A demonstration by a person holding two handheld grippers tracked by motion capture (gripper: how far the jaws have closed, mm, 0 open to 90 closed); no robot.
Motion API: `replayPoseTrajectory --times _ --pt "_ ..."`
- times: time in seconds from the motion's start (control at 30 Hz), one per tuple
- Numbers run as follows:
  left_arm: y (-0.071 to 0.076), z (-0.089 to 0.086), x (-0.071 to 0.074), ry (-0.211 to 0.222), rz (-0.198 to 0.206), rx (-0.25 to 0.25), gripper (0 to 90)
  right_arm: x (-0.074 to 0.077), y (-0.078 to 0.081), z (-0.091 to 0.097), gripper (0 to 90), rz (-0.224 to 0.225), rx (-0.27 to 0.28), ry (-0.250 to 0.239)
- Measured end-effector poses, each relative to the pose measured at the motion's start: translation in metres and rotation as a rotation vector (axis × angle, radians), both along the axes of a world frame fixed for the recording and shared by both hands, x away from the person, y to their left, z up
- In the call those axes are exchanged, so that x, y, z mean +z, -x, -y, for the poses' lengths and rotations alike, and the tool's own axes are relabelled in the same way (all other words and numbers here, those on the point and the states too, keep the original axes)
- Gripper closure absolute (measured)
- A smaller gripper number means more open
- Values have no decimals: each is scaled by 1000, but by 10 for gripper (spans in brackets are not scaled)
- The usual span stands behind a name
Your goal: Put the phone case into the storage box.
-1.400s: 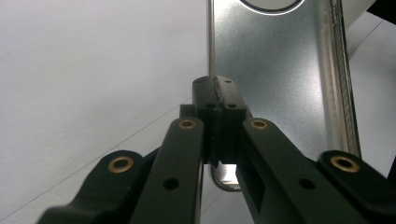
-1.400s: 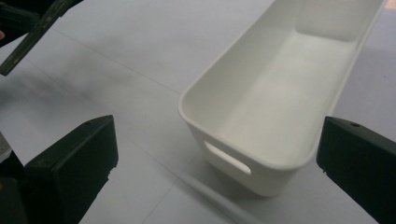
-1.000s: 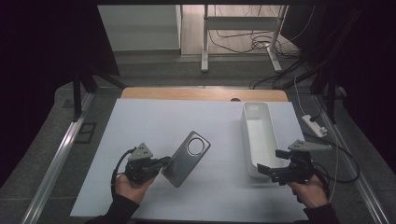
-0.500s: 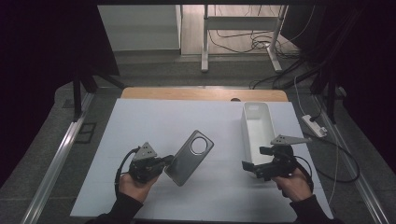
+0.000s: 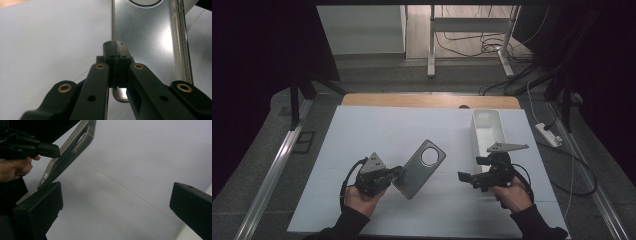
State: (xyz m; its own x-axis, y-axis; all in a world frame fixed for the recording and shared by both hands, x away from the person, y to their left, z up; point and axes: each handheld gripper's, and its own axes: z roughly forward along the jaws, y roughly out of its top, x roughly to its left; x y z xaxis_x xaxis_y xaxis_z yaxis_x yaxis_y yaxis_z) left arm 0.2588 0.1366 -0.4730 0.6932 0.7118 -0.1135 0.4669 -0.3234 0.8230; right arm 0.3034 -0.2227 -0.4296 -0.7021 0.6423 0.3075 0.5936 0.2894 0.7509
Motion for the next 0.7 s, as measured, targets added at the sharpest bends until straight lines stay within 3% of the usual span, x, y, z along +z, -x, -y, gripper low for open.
replayPoseTrajectory --times 0.37,0.7 --pt "-1 5 -1 1 2 -6 895 -2 -4 -23 0 -30 14 4" --pt "-2 9 -1 5 0 -12 895 -5 -4 -43 0 -39 42 38"
